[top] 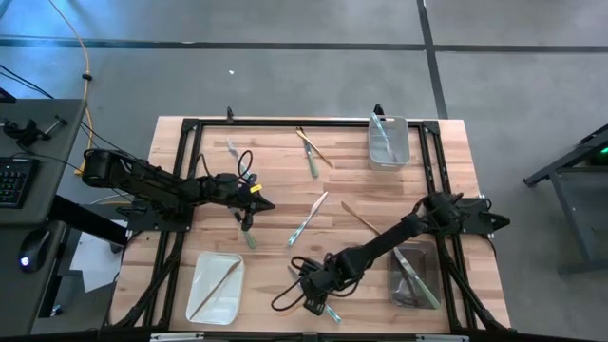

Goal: Sort silverware by color (type)
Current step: Put the blue patterned table knife into the gray bin

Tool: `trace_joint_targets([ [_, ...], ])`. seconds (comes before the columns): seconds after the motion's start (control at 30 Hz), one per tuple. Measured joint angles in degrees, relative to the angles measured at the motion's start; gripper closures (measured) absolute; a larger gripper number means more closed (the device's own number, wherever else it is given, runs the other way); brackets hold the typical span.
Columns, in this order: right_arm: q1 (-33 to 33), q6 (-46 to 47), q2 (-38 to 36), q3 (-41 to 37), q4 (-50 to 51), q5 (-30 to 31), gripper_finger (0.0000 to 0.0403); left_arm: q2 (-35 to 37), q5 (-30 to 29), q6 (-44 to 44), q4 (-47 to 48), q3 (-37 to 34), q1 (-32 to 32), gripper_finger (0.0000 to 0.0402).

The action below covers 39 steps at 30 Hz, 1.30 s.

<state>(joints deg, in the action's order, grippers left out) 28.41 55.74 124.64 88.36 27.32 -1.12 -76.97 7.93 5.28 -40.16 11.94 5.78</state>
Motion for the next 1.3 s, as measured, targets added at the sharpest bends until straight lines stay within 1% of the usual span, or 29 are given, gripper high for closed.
trace_joint_targets([
  [0.1,0.0,-0.2,0.3,0.1,0.0,-0.2,0.0227,0.0,-0.2,0.0,0.0,0.0,0.0,0.0401],
  [0.2,0.0,-0.8,0.4,0.1,0.1,0.4,0.0239,0.0,-0.2,0.0,0.0,0.0,0.0,0.0401],
  [0.4,-0.3,-2.4,0.5,0.0,0.6,0.3,0.0302,0.0,-0.2,0.0,0.0,0.0,0.0,0.0401],
  [0.67,-1.9,-8.1,0.6,0.1,0.5,-3.1,0.0370,0.0,-0.2,0.0,0.1,0.0,0.0,0.0401],
  [0.77,-2.4,-12.0,0.9,2.3,3.9,-3.4,0.0389,0.0,-0.2,0.0,0.1,0.0,0.0,0.0401],
  [0.83,-2.5,-15.7,1.1,4.8,8.9,-2.0,0.0397,0.0,-0.2,0.0,0.1,0.0,0.0,0.0401],
  [0.97,-3.0,-22.4,1.0,12.6,22.0,3.4,0.0399,0.0,-0.2,0.0,0.1,0.0,0.0,0.0401],
  [1.1,-3.1,-27.3,1.0,21.8,37.6,12.6,0.0398,0.0,-0.2,0.0,0.1,0.0,0.0,0.0401],
  [1.2,-3.0,-29.8,0.9,28.5,48.9,23.7,0.0398,0.0,-0.2,-0.2,0.1,0.0,0.0,0.0401],
  [1.27,-2.5,-31.2,0.8,31.3,54.9,33.8,0.0398,0.0,-0.2,-0.9,0.1,0.0,0.0,0.0401],
  [1.3,-2.2,-31.3,0.3,31.8,57.2,40.1,0.0400,0.0,-0.2,-1.0,0.1,0.0,0.0,0.0401],
])
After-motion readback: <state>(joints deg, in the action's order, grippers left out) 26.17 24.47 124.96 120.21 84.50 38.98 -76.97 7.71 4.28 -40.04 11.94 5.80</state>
